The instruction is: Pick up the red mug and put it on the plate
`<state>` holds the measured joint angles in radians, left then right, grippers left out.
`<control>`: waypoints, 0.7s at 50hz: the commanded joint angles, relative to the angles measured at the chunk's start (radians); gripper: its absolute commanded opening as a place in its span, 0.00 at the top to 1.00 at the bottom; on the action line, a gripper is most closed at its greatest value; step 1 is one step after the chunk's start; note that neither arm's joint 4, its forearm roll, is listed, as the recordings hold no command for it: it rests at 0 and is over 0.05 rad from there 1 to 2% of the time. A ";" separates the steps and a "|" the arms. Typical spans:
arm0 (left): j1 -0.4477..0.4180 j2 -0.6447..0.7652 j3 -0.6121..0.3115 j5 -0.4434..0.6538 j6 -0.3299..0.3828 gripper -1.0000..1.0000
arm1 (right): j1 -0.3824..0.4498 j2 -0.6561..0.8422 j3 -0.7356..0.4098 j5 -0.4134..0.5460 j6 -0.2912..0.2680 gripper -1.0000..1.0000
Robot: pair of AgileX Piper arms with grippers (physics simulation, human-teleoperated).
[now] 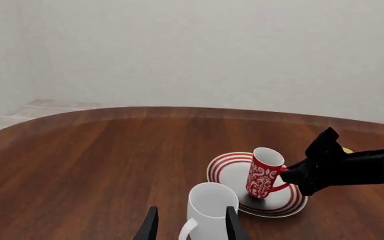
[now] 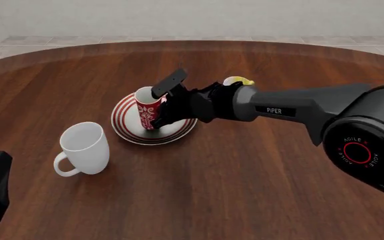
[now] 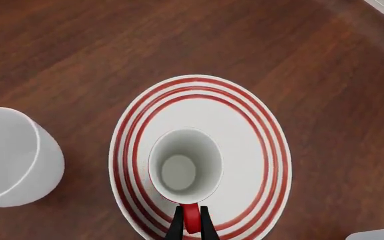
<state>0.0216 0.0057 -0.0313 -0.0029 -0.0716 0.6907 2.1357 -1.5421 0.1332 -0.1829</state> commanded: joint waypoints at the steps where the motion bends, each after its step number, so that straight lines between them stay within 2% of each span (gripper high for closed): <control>1: -0.002 0.001 0.001 -0.002 0.002 0.00 | -0.001 -0.004 -0.003 0.000 0.007 1.00; 35: 0.000 0.020 0.001 -0.020 -0.008 0.00 | 0.011 0.024 -0.015 -0.002 0.010 1.00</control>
<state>0.0212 0.0181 -0.0336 -0.0131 -0.0768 0.6930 2.1562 -1.5559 0.1360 -0.1848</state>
